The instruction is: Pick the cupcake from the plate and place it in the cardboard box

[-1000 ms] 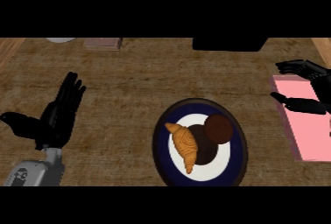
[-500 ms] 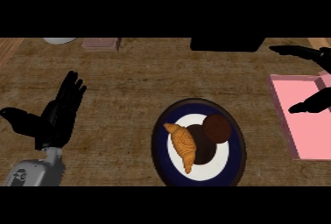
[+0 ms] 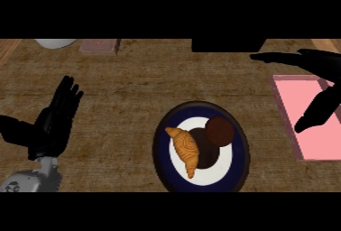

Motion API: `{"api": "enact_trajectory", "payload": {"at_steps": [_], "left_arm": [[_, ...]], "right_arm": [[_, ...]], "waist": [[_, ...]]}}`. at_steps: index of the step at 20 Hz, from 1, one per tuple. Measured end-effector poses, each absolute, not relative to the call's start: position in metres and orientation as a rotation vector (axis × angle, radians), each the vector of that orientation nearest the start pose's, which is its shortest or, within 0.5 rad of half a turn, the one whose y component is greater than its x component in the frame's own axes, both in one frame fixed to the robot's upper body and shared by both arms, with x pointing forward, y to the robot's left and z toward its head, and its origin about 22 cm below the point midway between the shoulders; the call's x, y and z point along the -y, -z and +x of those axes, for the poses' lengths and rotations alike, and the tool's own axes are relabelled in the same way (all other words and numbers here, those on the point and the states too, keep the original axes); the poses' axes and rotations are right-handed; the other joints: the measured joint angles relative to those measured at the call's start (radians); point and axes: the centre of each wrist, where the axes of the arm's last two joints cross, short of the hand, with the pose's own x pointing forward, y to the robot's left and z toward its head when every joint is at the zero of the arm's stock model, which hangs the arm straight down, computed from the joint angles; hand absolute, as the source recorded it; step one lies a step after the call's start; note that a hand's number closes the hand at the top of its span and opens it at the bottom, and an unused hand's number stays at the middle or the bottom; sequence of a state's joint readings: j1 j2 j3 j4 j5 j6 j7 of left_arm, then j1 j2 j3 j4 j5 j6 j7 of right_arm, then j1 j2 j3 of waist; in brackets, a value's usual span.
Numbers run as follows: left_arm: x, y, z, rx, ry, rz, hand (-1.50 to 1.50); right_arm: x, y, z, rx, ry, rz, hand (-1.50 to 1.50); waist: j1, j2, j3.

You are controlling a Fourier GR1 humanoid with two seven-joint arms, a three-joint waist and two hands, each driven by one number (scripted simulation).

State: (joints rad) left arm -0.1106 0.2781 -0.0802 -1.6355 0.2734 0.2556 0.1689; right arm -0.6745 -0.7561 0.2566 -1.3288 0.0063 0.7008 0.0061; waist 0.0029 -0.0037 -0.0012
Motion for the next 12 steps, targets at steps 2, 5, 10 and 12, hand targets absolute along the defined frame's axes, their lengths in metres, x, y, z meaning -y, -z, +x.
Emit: {"api": "enact_trajectory", "payload": {"at_steps": [2,5,10,12], "left_arm": [[-0.257,-0.058,0.263,1.541,-0.108,0.071,0.00],[-0.254,-0.051,0.261,1.543,-0.106,0.074,0.00],[-0.258,-0.056,0.261,1.547,-0.110,0.067,0.00],[-0.255,-0.052,0.261,1.543,-0.111,0.068,0.00]], "right_arm": [[0.283,-0.199,0.359,1.389,-1.377,-0.069,-1.50],[0.266,-0.196,0.351,1.379,-1.385,-0.043,-1.50],[0.244,-0.193,0.343,1.339,-1.406,-0.088,-1.50],[0.235,-0.188,0.338,1.324,-1.401,-0.103,-1.50]], "waist": [[-0.001,0.000,0.000],[-0.003,0.001,0.001],[-0.002,0.002,0.001],[-0.002,0.002,0.001]]}}
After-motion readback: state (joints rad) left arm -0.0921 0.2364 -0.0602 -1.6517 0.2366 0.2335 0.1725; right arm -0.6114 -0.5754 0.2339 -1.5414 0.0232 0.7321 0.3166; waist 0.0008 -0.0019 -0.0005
